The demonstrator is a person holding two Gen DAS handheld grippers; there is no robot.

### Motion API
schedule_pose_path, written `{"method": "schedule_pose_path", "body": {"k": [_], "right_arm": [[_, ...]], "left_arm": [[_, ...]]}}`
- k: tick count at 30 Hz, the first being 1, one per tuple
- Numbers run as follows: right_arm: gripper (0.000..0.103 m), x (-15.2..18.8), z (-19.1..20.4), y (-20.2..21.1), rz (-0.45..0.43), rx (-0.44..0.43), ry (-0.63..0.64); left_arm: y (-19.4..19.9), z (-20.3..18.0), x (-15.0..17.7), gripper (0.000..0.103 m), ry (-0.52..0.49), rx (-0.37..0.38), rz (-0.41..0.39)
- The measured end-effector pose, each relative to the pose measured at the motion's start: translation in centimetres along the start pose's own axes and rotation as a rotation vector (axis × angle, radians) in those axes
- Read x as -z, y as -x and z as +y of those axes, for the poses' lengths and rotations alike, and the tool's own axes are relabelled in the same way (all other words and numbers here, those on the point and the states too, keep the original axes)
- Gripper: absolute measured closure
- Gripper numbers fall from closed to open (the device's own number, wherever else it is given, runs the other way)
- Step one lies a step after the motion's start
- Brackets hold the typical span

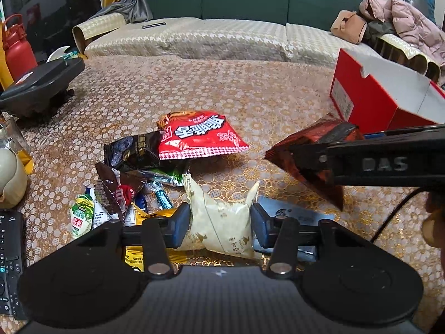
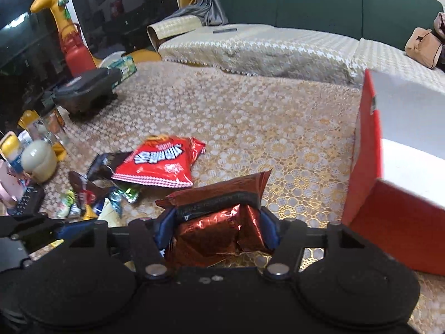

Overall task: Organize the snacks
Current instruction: 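Carry both bags into the red box and open both tools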

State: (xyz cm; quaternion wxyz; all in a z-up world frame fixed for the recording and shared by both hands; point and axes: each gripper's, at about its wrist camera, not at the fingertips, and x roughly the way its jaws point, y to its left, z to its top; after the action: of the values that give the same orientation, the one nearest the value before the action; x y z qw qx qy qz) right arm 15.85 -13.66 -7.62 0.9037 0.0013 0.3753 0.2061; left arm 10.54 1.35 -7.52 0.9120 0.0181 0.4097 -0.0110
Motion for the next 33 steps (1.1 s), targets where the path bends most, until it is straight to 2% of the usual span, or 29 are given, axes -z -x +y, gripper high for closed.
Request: {"method": "schedule_pose_path", "body": {"k": [6,13,20,27,33], "right_arm": [[0.042,-0.5,-1.0,4.2,-0.051,0.007,-0.022],[0.042,-1.3,-3.7,9.4,-0.12,0.027,-0.04],[0.042,-1.9,-8.8,12.8,-0.174,0.139,-0.046],[0.042,-2.0,-15.6,13.1,-0.144,0.266,-0.095],[0.042,-2.1,-19.1,11.5,-0.094,0.33,-0.101]], "left_arm": [[2.1,-1.1,-0.8,0.057,0.002,0.026,-0.012],[5.6,-4.4,-3.6,0.057,-0.042,0.073,-0.075],[7.3,-9.2,-8.1,0.057,-0.07,0.167,-0.115],[5.4,-15.7,-11.8,0.057,-0.164,0.224,-0.101],[2.5,-20.3,-13.9,0.057,-0.222,0.241,-0.057]]}}
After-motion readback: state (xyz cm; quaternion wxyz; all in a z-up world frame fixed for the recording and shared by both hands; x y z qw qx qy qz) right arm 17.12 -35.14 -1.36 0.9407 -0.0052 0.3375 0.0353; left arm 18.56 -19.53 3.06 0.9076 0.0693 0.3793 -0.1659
